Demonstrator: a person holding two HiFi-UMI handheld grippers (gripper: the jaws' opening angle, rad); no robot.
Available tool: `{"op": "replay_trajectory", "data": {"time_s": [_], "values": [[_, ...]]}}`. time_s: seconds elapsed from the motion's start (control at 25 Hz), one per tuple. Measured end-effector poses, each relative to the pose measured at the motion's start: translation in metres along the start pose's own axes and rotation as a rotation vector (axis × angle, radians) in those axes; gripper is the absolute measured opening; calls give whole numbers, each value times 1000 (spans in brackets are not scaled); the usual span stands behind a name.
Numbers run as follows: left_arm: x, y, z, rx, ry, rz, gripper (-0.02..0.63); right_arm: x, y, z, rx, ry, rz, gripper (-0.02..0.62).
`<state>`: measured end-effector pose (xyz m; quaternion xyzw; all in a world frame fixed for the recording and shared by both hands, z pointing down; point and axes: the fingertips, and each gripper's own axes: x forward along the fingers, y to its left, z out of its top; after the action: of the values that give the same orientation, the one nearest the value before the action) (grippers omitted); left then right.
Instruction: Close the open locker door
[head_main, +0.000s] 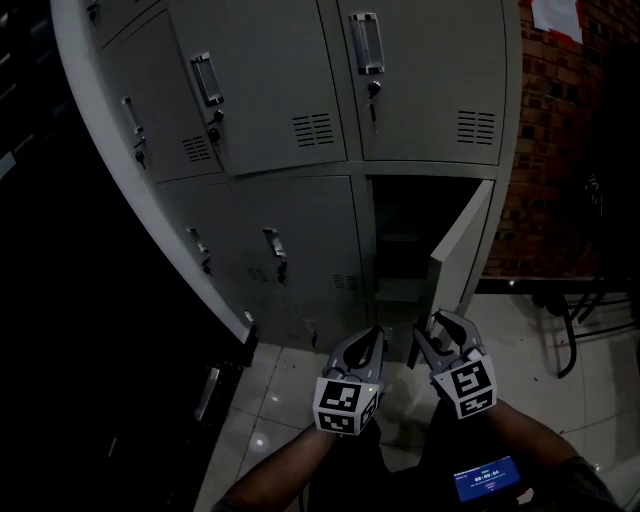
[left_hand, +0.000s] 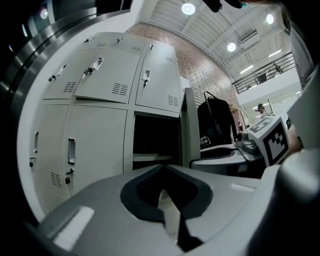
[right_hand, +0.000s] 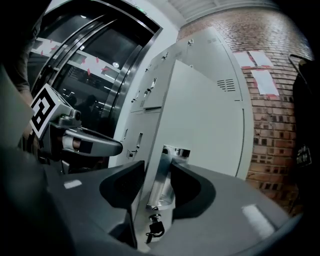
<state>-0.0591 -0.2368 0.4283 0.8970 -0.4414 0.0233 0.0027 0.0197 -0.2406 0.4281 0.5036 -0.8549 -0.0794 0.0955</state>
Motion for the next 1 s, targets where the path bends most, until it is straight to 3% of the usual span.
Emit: {"op": "replay_trajectory", "data": {"time_s": [0.48, 1.0], "values": [[29, 45, -5, 113, 37, 119, 2, 76, 10, 5, -51, 9, 42, 160], [45, 103, -10, 93, 47, 186, 2, 165, -14, 3, -56, 48, -58, 137]]}}
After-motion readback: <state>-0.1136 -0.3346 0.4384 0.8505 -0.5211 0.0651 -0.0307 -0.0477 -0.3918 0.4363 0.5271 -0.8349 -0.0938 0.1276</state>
